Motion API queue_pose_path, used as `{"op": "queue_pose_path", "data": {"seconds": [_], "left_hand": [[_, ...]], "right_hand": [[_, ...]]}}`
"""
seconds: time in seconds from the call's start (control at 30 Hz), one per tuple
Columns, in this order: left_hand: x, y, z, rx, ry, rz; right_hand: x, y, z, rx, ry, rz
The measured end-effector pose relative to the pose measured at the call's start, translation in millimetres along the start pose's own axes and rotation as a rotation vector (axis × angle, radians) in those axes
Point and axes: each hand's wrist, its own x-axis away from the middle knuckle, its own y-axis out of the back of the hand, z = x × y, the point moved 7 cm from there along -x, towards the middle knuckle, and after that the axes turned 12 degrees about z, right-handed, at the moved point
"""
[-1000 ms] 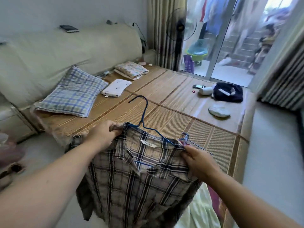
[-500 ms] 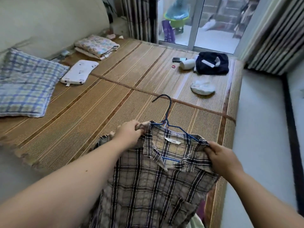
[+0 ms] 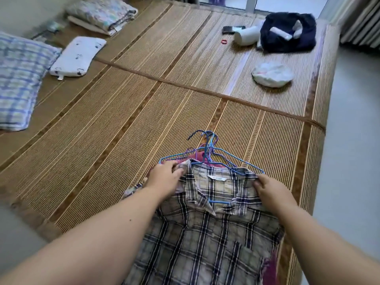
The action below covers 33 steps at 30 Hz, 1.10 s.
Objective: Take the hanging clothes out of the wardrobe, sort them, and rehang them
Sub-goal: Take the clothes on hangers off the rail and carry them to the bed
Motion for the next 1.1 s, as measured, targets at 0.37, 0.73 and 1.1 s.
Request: {"op": "queue_pose_path", "data": {"seconds": [0.37, 0.73, 1.1], "left_hand": [[55, 4, 61, -0.066, 0.07, 0.021], [275, 162, 159, -0.064, 0.154, -0.381], [621, 256, 318, -0.167, 0.527, -0.872]], "right_hand": [[33, -63, 130, 0.395, 0.321, 0.095], [250, -106, 395, 0.562, 1.052, -0.011], [572, -232, 582, 0.662, 1.72, 0.016]]}}
